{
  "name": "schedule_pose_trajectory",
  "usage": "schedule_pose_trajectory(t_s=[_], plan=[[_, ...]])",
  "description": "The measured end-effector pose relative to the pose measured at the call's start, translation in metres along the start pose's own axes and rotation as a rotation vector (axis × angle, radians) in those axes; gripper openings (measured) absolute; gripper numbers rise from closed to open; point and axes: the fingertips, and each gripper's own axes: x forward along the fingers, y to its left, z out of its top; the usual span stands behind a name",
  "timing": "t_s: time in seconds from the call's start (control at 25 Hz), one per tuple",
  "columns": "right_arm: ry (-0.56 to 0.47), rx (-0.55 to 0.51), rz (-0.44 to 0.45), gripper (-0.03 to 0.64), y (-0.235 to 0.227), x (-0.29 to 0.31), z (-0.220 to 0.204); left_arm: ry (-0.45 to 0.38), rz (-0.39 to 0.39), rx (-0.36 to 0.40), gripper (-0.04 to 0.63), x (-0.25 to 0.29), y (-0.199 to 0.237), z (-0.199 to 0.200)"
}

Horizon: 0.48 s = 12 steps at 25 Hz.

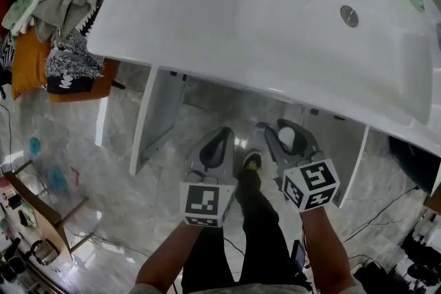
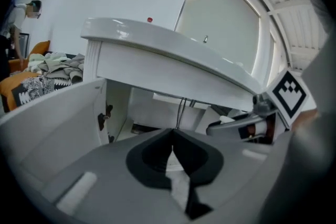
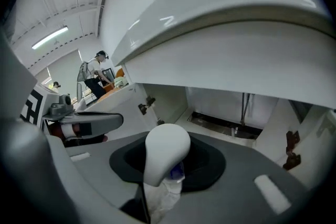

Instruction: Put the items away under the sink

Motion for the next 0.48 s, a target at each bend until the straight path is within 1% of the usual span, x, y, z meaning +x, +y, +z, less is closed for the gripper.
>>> schedule_pose_trajectory(t_s=[0.24,0.36,0.48], plan=[[-0.057,0.008,-0.066,0.127,-0.026,0.036,-0.028,-0.028,-0.024,0.019,0.012,0.039,0.013,-0.045],[-0.077,0.001,-0.075,0.129,-0.038,0.057,-0.05,-0.044,-0.003,0.036,0.012,0.055,0.024,-0.072],[-0.072,-0.008,-0.061,0.129,-0.047,0.08,-0.077,-0.05,0.024,0.026,0.011,0.068,0.033,-0.098]])
